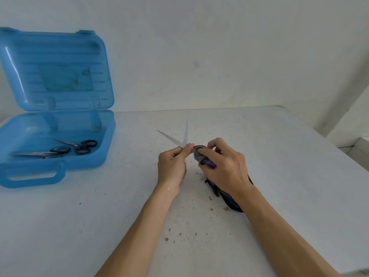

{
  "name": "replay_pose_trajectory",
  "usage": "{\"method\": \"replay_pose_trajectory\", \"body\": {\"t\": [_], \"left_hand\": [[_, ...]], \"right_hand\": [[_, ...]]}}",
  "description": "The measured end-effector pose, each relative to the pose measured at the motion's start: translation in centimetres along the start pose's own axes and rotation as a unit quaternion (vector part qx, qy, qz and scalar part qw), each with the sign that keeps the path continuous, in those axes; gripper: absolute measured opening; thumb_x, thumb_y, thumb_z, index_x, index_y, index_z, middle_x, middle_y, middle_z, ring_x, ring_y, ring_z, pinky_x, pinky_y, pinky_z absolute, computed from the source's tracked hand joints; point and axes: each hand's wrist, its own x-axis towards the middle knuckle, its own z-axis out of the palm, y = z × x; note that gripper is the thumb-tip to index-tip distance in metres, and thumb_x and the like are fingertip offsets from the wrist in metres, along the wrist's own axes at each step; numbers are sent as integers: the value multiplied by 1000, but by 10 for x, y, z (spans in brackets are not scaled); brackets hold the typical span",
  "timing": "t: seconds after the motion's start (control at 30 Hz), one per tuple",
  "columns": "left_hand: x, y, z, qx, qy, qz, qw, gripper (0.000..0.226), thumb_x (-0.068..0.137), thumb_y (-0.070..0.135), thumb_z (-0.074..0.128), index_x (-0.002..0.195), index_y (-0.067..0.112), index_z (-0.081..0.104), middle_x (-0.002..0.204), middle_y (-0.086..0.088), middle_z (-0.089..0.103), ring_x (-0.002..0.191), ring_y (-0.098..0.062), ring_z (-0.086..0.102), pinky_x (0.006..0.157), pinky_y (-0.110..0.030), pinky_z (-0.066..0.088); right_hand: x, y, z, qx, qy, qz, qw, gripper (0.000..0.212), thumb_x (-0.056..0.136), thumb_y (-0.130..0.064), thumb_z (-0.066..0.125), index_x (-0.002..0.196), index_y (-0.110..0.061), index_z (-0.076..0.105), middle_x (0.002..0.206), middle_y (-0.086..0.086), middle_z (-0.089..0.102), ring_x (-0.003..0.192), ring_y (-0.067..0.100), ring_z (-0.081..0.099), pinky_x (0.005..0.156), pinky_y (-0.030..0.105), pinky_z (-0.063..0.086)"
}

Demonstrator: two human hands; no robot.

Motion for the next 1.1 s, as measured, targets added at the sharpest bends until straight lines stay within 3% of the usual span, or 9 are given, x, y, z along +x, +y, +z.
{"method": "replay_pose_trajectory", "body": {"t": [0.27,0.53,0.67,0.77,0.9,1.0,1.03,1.07,1.1], "left_hand": [[-2,-1,4,28,13,46,998,49,89,44,76,84,-4,72,62,-13,28,53,-21,19,50,-30,19],[-10,5,1,113,-18,154,981,50,94,36,72,47,26,57,49,8,27,51,-12,22,50,-28,22],[-8,7,-5,100,-29,180,978,52,94,46,70,83,-4,72,59,-20,32,51,-14,23,49,-29,24],[-5,7,-5,107,-28,190,975,57,93,49,70,82,-7,70,59,-19,33,50,-14,24,49,-29,25],[-8,4,-4,112,-45,165,979,44,93,44,70,64,12,70,53,-1,30,52,-17,24,51,-33,23],[-9,10,-8,68,-62,157,983,32,97,35,68,94,5,81,58,20,32,54,-2,22,55,-26,21],[-9,13,-10,49,-70,153,985,27,98,31,67,105,9,81,99,2,49,53,1,22,59,-29,18],[-9,17,-12,35,-76,146,986,24,99,29,66,110,14,81,57,-22,62,48,0,22,56,-37,21],[-8,19,-13,28,-80,142,986,23,99,30,65,112,19,81,55,-32,44,46,-12,19,53,-40,21]], "right_hand": [[1,-4,3,-16,34,73,997,9,76,-20,80,83,-15,77,82,-1,63,53,17,53,40,27,44],[4,6,-6,107,4,109,988,26,85,-9,76,111,-13,78,99,-1,63,75,18,62,57,31,53],[2,24,-4,34,-24,185,982,10,87,-16,77,96,-16,80,89,-7,60,63,18,55,52,31,45],[1,25,-13,67,13,198,978,13,91,-18,75,102,-12,79,95,-5,61,72,17,59,59,36,53],[8,4,-16,179,-5,120,976,23,94,-21,71,115,-14,78,101,-2,62,83,16,64,65,37,57],[4,11,-11,154,-75,146,974,30,93,-38,63,106,-15,79,98,-8,60,76,16,63,62,40,55],[3,15,-12,138,-91,164,973,34,92,-43,60,102,-16,79,97,-10,61,75,14,62,63,40,55],[2,17,-15,144,-101,187,967,32,93,-44,60,100,-18,79,97,-13,65,78,13,64,66,39,56],[3,18,-19,181,-108,216,953,26,94,-40,62,102,-22,78,98,-14,69,84,11,67,73,37,57]]}}
